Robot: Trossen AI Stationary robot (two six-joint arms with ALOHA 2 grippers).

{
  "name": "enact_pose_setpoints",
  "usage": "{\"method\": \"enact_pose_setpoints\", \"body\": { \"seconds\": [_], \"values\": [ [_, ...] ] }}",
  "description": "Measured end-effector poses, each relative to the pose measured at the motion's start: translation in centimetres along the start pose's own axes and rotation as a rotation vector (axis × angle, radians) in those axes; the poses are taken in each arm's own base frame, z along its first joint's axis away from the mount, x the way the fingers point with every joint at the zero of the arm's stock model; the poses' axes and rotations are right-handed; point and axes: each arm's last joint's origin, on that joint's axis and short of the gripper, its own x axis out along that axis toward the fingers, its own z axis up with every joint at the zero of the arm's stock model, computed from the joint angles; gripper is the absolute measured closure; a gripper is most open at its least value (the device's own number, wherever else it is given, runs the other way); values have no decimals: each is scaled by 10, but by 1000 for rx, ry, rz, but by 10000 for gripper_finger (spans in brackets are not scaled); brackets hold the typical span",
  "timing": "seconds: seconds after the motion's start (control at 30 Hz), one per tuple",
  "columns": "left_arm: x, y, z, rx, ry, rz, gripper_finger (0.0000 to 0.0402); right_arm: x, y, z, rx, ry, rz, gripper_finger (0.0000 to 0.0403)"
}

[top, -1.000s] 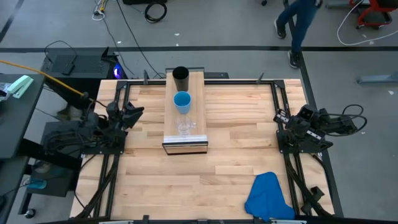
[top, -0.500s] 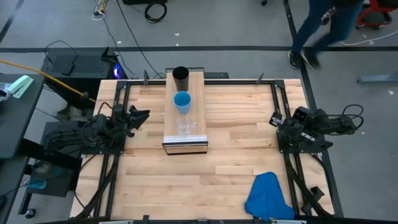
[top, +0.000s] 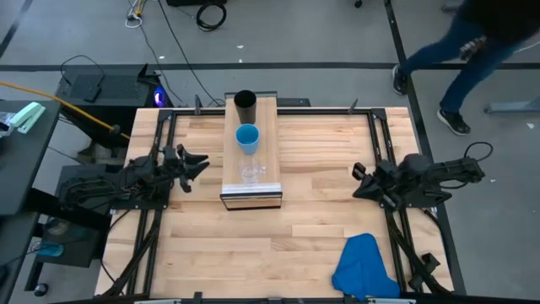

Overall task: Stack small to large cups/mugs on shelf
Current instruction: Return to Home Position

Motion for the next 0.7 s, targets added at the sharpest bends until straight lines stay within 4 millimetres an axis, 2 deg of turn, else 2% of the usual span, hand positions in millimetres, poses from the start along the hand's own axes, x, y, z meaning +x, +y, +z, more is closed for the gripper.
{"method": "enact_pose_setpoints", "body": {
  "seconds": [0.33,0.7],
  "values": [
    [0,0,-1,20,12,2,246,-4,-11,-25,66,252,-122,387],
    [0,0,-1,21,14,3,247,-3,-11,-24,75,249,-121,387]
  ]
}}
